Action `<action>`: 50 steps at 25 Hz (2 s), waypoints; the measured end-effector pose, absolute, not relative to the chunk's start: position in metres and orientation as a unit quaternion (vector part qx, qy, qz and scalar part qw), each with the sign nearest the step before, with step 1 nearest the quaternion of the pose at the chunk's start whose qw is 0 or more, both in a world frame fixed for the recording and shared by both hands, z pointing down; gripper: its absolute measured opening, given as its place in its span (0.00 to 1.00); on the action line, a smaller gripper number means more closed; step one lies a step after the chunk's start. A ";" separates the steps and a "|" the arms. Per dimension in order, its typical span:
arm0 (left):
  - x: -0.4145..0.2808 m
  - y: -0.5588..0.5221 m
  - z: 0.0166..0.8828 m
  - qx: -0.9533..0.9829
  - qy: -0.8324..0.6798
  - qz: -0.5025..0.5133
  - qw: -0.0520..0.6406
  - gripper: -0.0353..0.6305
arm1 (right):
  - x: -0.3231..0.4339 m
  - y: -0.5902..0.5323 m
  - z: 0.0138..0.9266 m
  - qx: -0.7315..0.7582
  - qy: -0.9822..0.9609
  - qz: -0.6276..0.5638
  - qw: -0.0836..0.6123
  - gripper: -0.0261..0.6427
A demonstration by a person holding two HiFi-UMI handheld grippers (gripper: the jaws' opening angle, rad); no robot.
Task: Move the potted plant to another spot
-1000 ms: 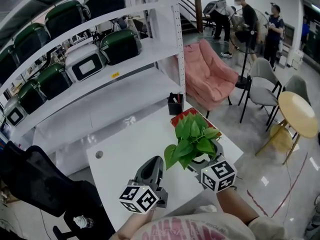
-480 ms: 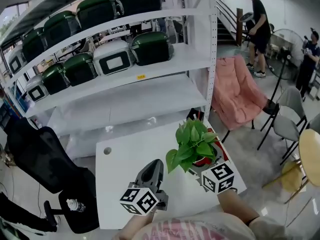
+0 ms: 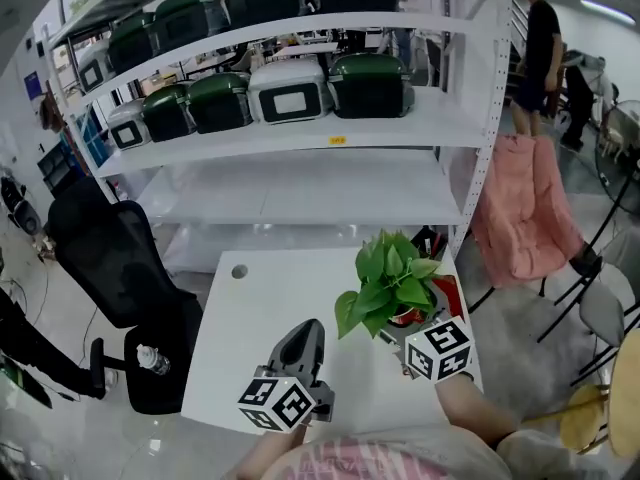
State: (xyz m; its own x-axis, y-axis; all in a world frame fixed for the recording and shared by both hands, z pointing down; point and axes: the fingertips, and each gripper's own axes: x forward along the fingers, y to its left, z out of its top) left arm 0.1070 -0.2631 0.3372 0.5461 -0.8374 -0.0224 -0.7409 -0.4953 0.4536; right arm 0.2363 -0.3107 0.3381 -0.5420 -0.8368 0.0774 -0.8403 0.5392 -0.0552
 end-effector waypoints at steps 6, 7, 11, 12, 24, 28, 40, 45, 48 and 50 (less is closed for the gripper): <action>0.096 -0.266 0.348 0.833 -0.497 -0.119 0.212 0.09 | 0.225 -0.329 0.349 0.447 -0.892 0.065 0.020 0.85; 0.093 -0.268 0.350 0.829 -0.504 -0.119 0.212 0.09 | 0.222 -0.333 0.351 0.441 -0.895 0.067 0.018 0.85; 0.088 -0.282 0.356 0.820 -0.518 -0.115 0.214 0.09 | 0.217 -0.352 0.355 0.433 -0.898 0.083 0.007 0.85; 0.089 -0.285 0.358 0.820 -0.518 -0.113 0.216 0.09 | 0.217 -0.357 0.357 0.432 -0.897 0.089 0.004 0.85; 0.082 -0.352 0.384 0.818 -0.515 -0.089 0.242 0.09 | 0.222 -0.444 0.375 0.456 -0.883 0.111 0.000 0.85; 0.074 -0.374 0.393 0.819 -0.511 -0.078 0.251 0.09 | 0.218 -0.478 0.379 0.470 -0.876 0.105 0.007 0.85; 0.042 -0.400 0.435 0.807 -0.519 -0.049 0.278 0.09 | 0.197 -0.546 0.439 0.484 -0.860 0.157 0.022 0.85; 0.028 -0.402 0.448 0.798 -0.527 -0.043 0.290 0.09 | 0.188 -0.568 0.464 0.491 -0.854 0.166 0.044 0.85; 0.020 -0.405 0.454 0.792 -0.534 -0.037 0.293 0.09 | 0.183 -0.580 0.477 0.490 -0.853 0.172 0.056 0.85; 0.014 -0.408 0.458 0.789 -0.539 -0.034 0.295 0.09 | 0.180 -0.587 0.484 0.490 -0.851 0.175 0.063 0.85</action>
State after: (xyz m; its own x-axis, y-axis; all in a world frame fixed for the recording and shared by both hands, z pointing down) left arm 0.0137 -0.4080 0.4579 0.4176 -0.8696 0.2634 -0.8290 -0.2460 0.5023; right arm 0.1797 -0.5869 0.4845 -0.5116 -0.8125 0.2795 -0.8569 0.4581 -0.2365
